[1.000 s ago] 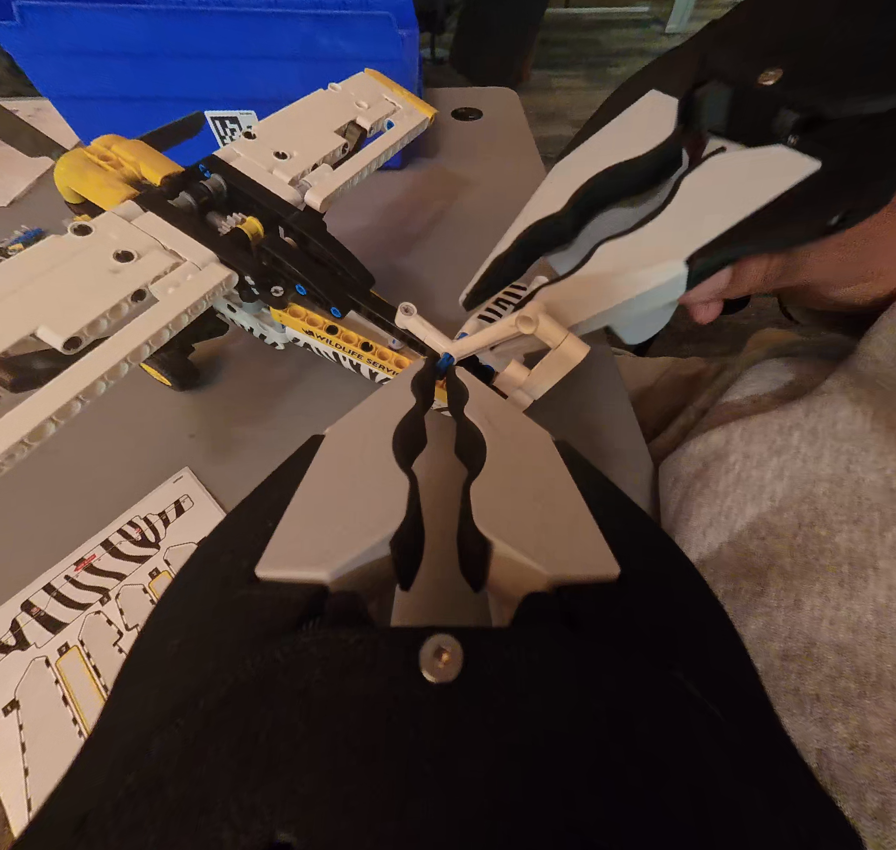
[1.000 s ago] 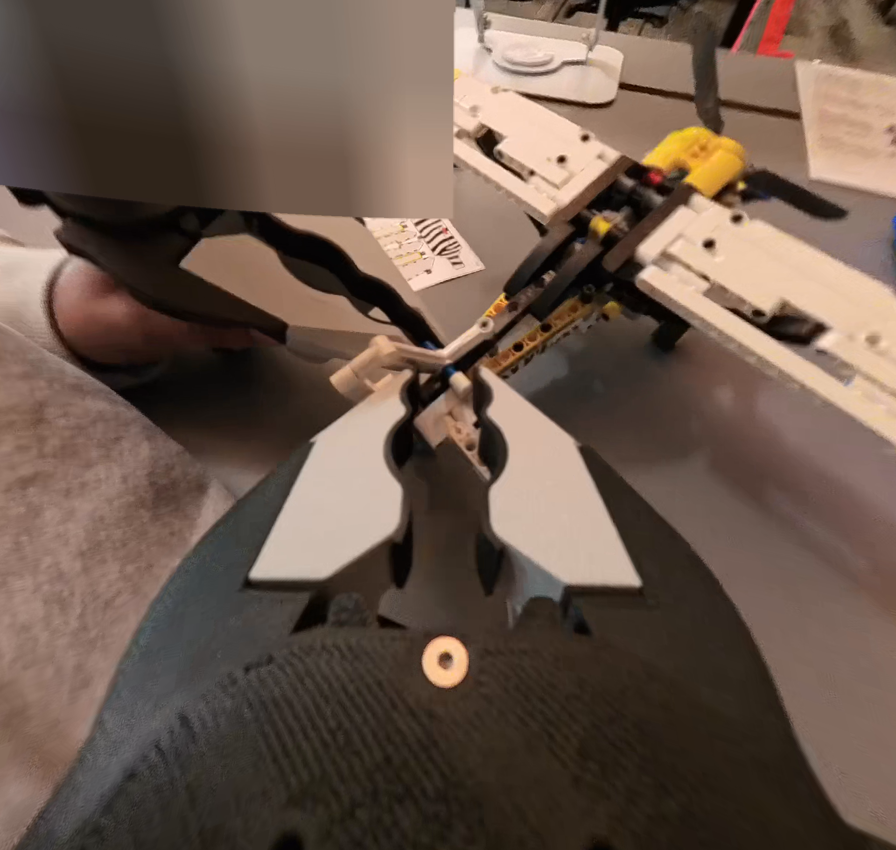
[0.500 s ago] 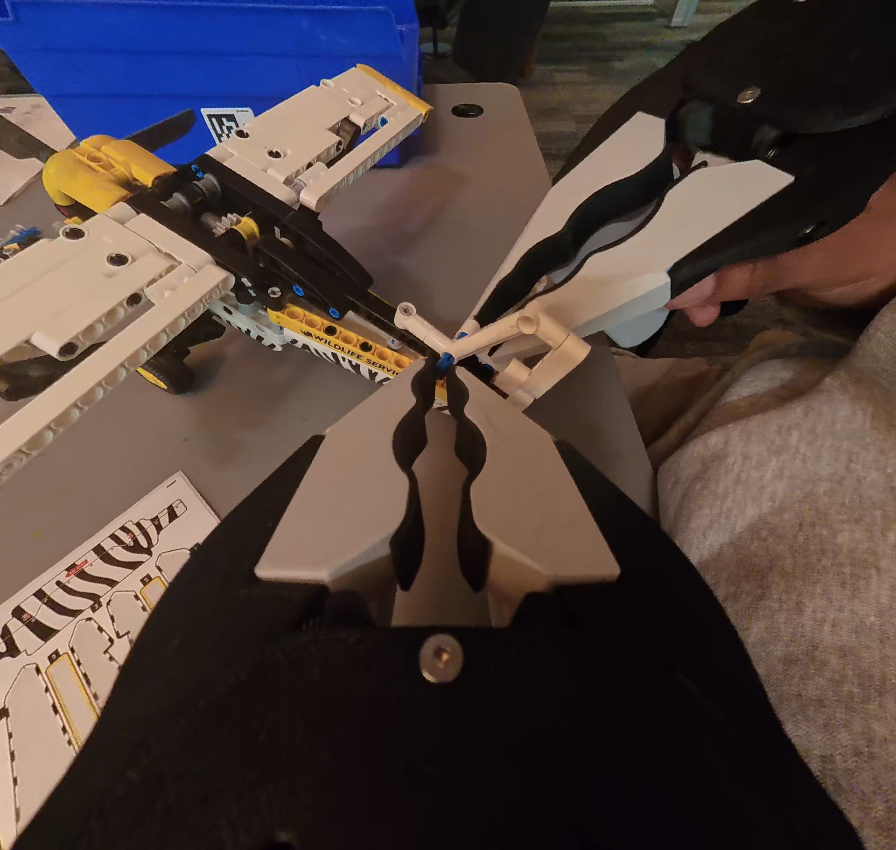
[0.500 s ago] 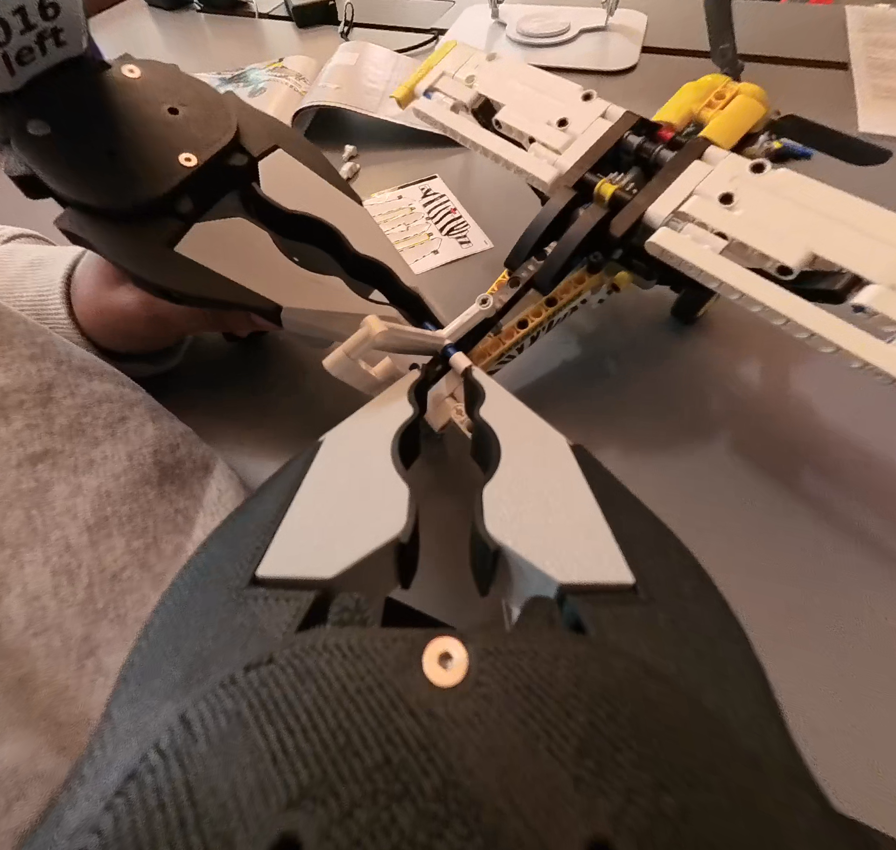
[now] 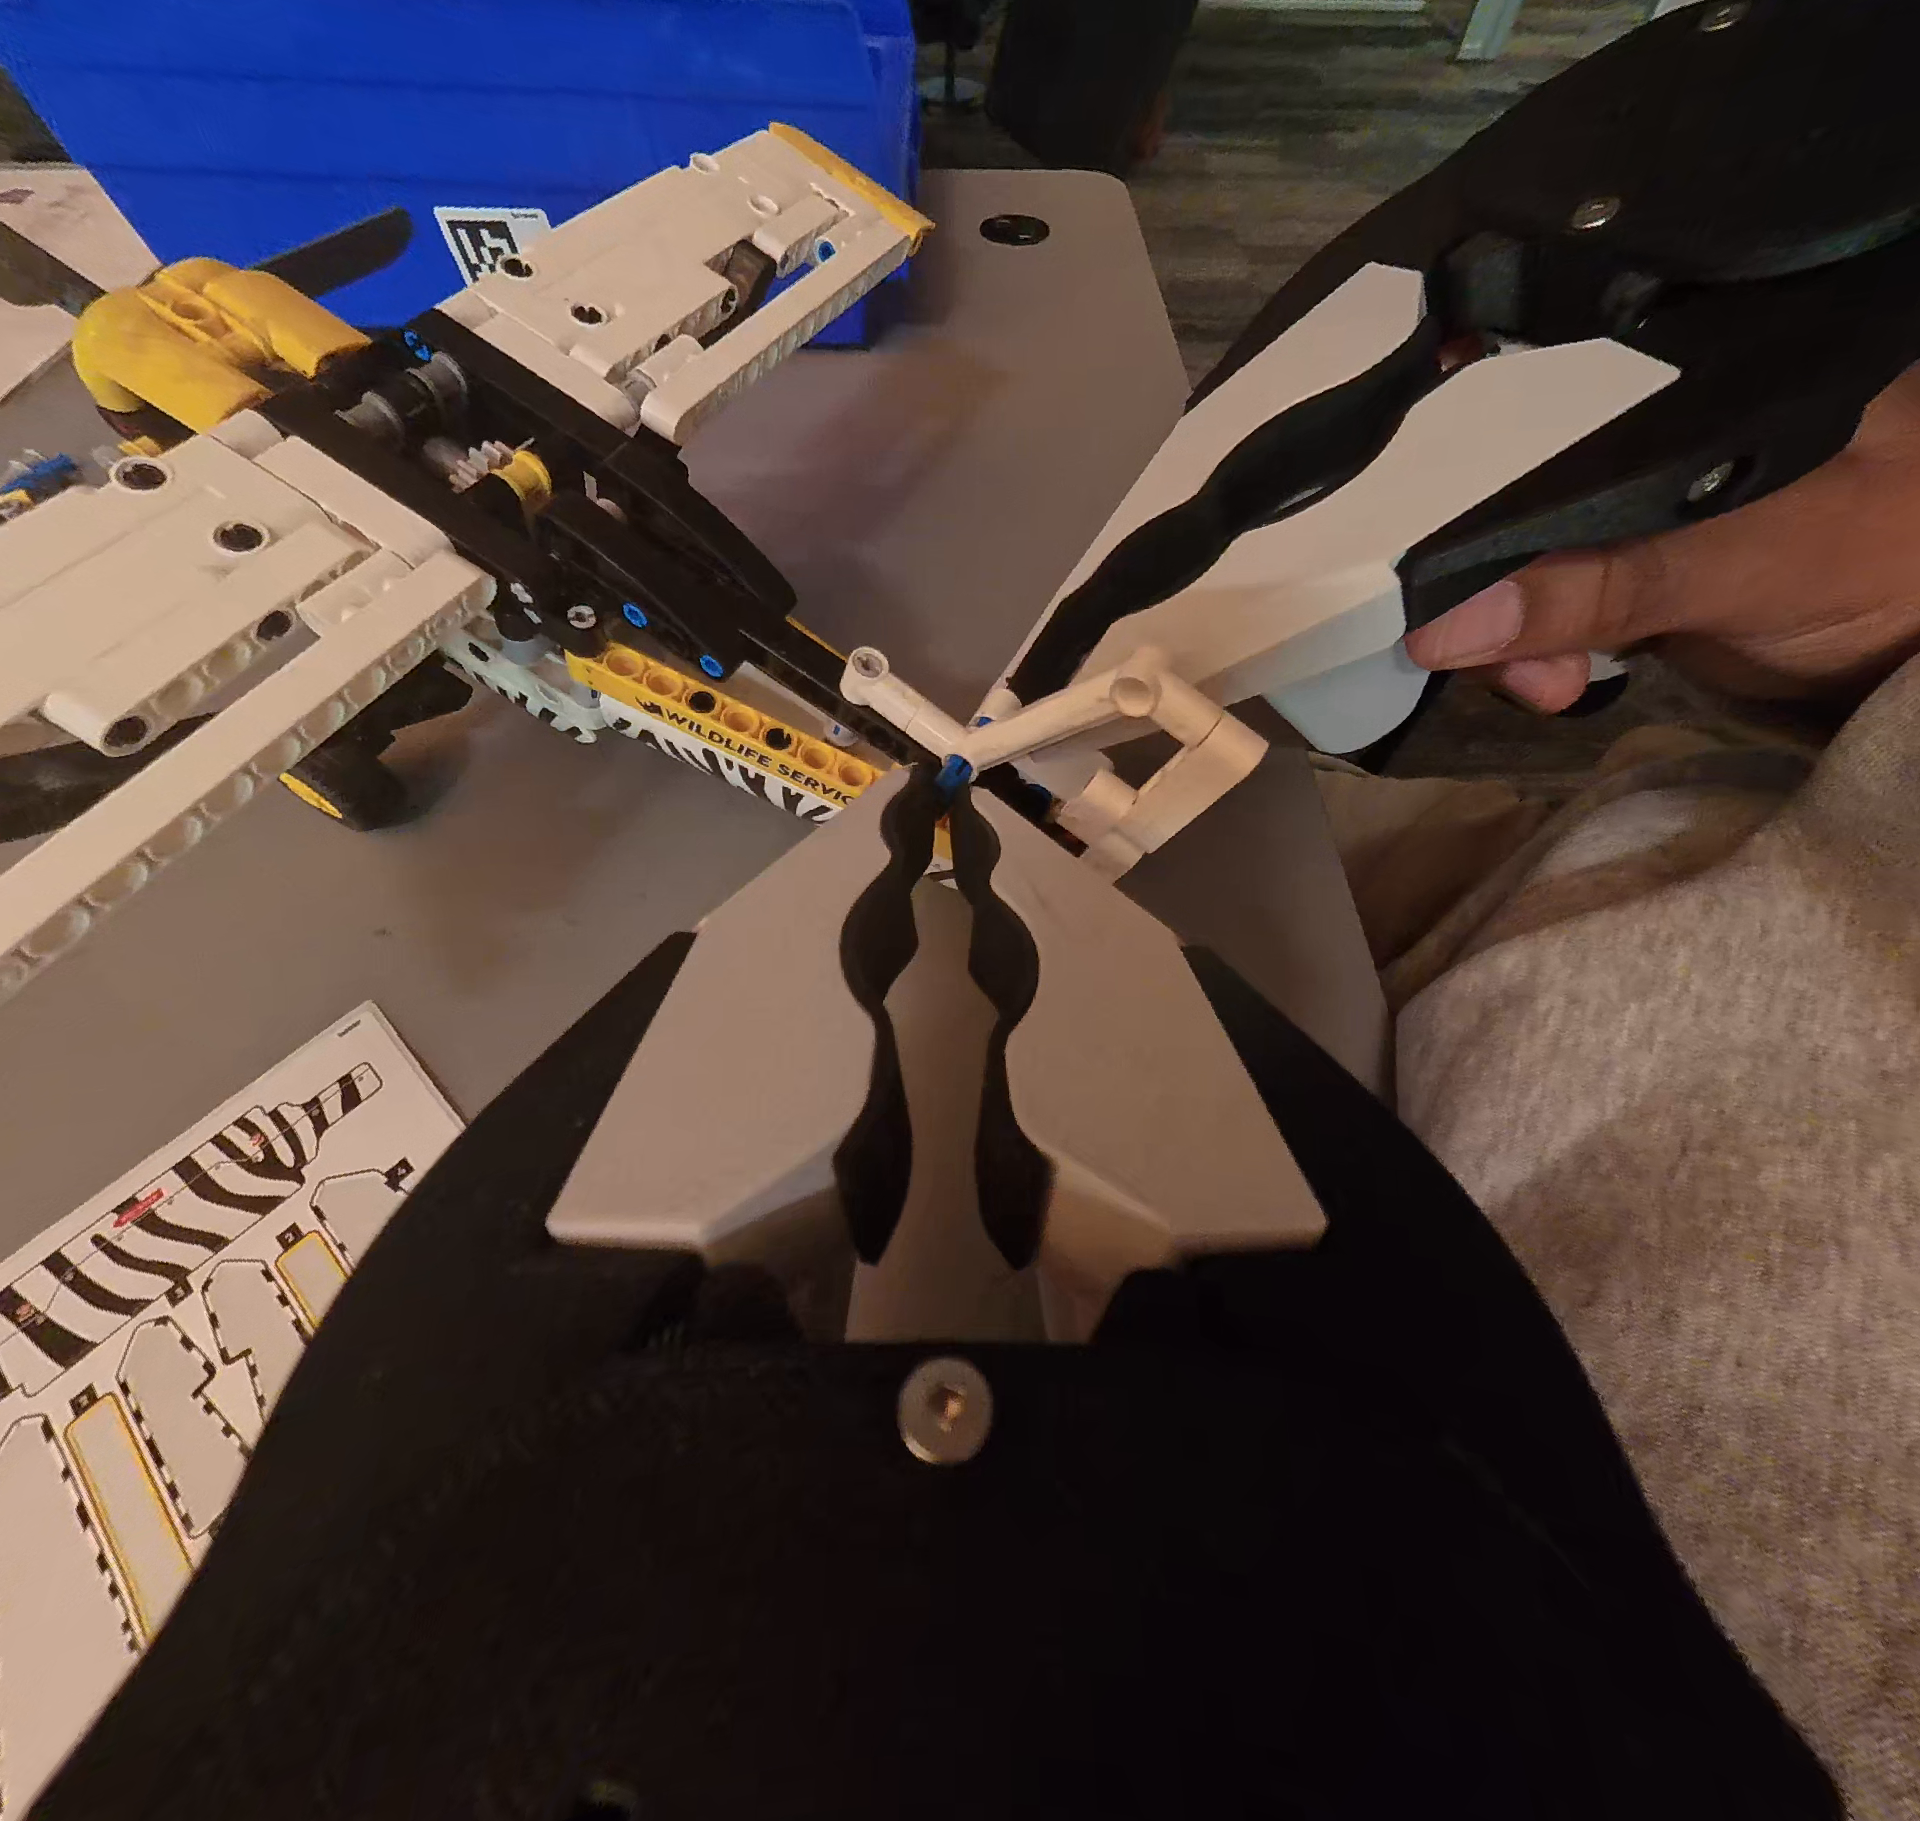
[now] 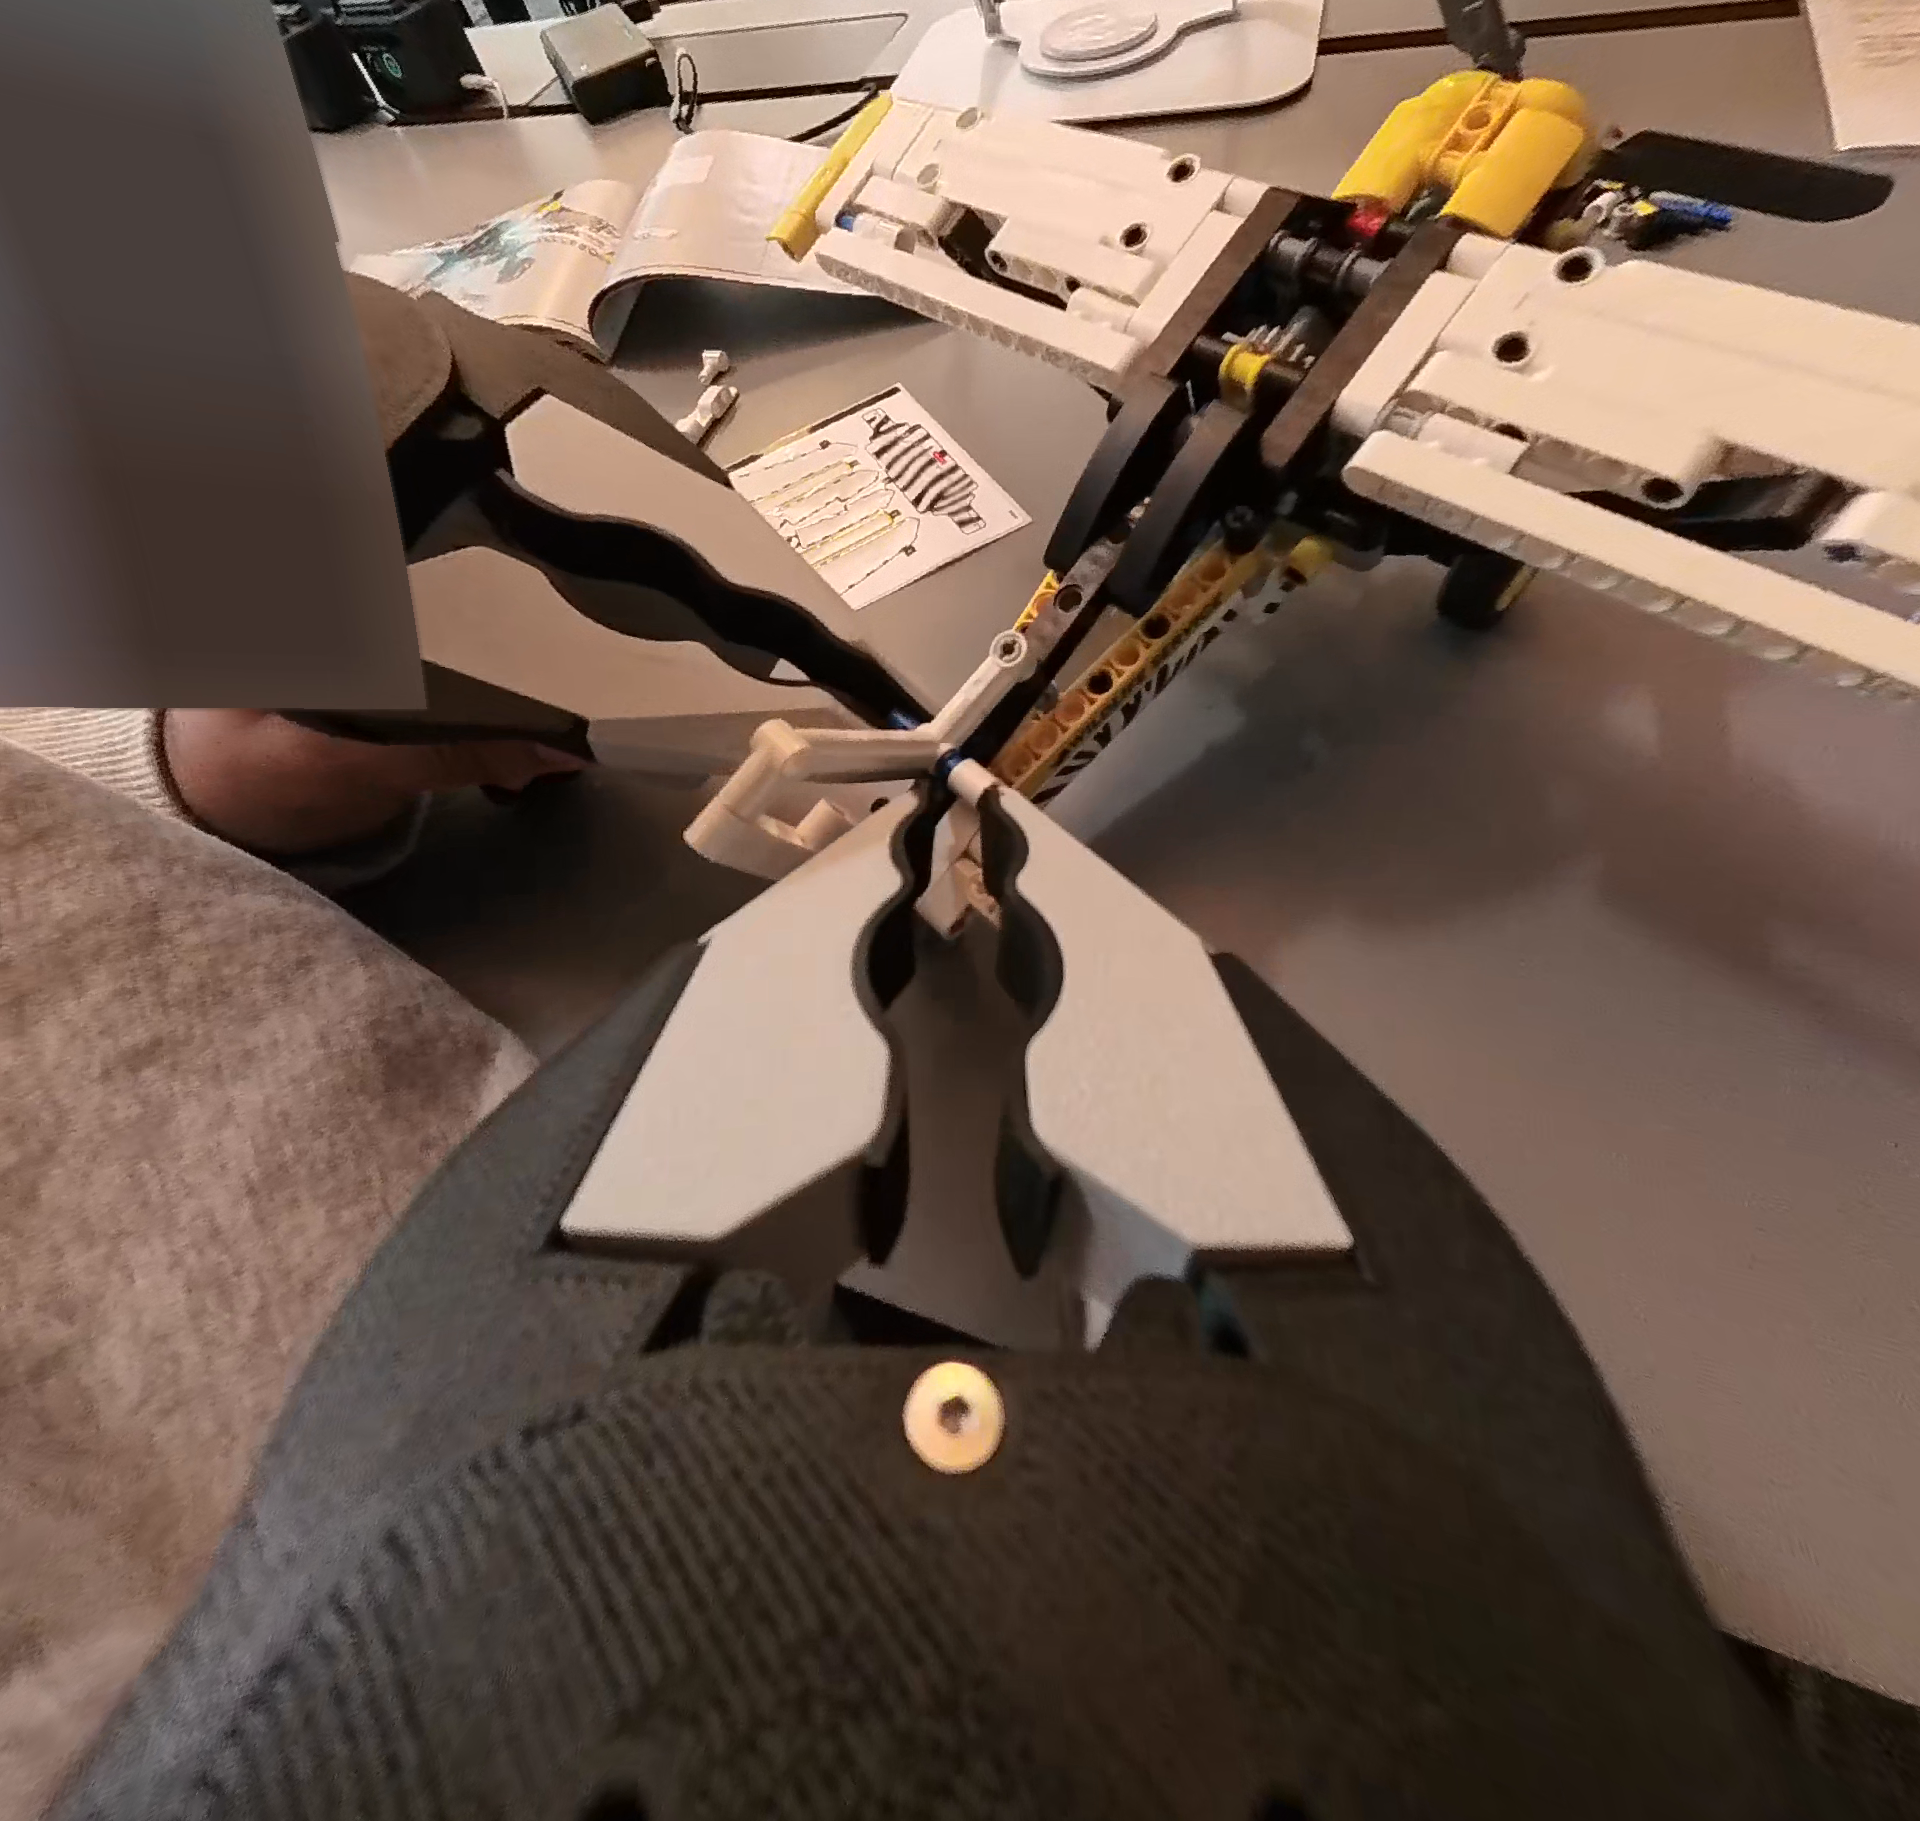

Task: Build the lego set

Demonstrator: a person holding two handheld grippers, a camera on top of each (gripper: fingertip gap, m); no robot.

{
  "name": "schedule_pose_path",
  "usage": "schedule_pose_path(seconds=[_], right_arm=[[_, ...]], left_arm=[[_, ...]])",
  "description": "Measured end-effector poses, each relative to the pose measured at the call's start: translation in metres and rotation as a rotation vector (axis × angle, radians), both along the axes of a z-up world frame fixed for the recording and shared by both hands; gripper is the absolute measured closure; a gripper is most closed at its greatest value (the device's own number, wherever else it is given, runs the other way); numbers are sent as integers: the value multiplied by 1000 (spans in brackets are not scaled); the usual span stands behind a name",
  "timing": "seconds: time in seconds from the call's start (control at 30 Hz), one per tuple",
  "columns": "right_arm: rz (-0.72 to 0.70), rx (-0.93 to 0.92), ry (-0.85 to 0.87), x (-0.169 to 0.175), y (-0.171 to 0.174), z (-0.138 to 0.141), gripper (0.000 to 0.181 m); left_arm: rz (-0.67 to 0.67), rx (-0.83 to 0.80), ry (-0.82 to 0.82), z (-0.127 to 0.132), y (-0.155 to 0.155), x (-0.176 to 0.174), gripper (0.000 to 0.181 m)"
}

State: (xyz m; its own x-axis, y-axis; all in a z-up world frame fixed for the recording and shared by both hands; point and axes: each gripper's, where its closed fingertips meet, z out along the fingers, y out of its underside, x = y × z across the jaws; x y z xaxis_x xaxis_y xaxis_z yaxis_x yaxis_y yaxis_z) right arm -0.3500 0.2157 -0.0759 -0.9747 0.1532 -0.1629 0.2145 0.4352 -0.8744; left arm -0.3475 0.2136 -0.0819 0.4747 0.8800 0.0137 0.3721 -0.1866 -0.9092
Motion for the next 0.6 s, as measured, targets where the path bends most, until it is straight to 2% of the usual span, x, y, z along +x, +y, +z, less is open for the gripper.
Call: schedule_pose_path(seconds=[0.6], right_arm=[[64,60,47,-2,-3,-1,179]], left_arm=[[6,24,-18,-2,-1,-2,180]])
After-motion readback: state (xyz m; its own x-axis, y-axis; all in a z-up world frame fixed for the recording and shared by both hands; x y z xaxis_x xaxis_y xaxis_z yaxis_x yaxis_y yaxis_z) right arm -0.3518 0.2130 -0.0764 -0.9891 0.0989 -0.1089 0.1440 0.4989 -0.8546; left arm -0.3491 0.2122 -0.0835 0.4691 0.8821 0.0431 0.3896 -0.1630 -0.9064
